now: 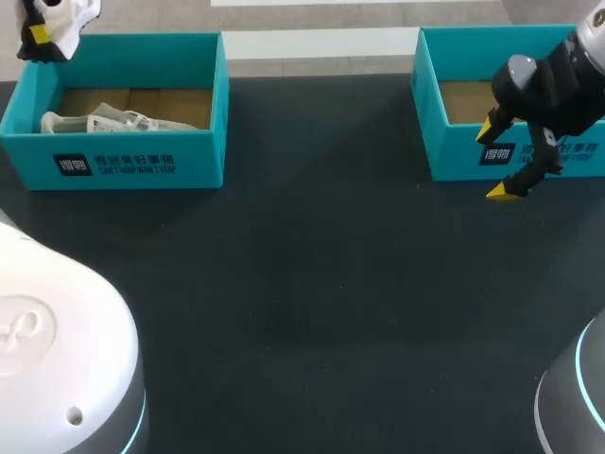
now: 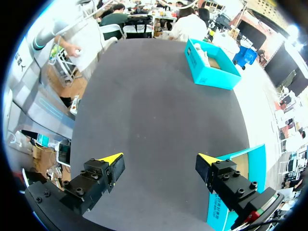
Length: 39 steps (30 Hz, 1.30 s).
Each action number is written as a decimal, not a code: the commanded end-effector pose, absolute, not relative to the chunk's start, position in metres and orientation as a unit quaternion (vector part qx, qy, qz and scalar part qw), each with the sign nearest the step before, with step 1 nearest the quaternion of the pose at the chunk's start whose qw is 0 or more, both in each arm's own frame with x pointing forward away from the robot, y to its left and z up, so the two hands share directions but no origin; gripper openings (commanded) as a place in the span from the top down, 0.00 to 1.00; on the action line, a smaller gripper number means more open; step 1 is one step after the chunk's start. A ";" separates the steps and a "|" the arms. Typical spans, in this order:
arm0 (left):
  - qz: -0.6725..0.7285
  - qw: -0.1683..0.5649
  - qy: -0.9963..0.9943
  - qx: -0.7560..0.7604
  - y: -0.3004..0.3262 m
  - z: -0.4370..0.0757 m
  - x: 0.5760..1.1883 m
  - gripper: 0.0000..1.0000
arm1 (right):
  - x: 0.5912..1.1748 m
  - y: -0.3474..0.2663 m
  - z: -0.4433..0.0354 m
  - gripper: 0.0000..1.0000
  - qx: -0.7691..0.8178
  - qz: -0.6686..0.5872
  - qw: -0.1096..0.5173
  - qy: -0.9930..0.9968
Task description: Take the shoe out of the shoebox, open the shoe tongue, remove and reinsert the insole, then place the shoe into the shoebox
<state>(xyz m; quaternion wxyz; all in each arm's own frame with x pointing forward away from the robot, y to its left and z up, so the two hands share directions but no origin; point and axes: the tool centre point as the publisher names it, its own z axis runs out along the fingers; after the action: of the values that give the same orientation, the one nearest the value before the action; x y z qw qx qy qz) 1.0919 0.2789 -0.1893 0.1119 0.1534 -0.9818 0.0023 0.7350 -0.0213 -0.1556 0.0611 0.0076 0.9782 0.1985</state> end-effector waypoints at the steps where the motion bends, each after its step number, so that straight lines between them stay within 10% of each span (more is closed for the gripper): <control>1: -0.027 0.083 -0.996 -0.015 0.286 -0.184 1.085 1.00 | 0.737 -0.020 -0.156 0.00 0.008 0.197 0.059 0.979; 13: -0.133 0.098 -0.895 -0.414 0.301 -0.192 1.113 1.00 | 0.737 -0.020 -0.156 0.00 0.008 0.197 0.059 0.979; 39: -0.132 0.091 -0.893 -0.421 0.303 -0.190 1.116 1.00 | 0.737 -0.020 -0.156 0.00 0.008 0.197 0.059 0.979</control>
<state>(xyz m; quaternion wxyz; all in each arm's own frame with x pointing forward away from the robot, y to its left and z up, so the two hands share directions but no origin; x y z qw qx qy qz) 1.1231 0.3026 -0.1907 0.1013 -0.4192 -0.8940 -0.1218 0.7350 -0.0213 -0.1557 0.0611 0.0076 0.9782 0.1985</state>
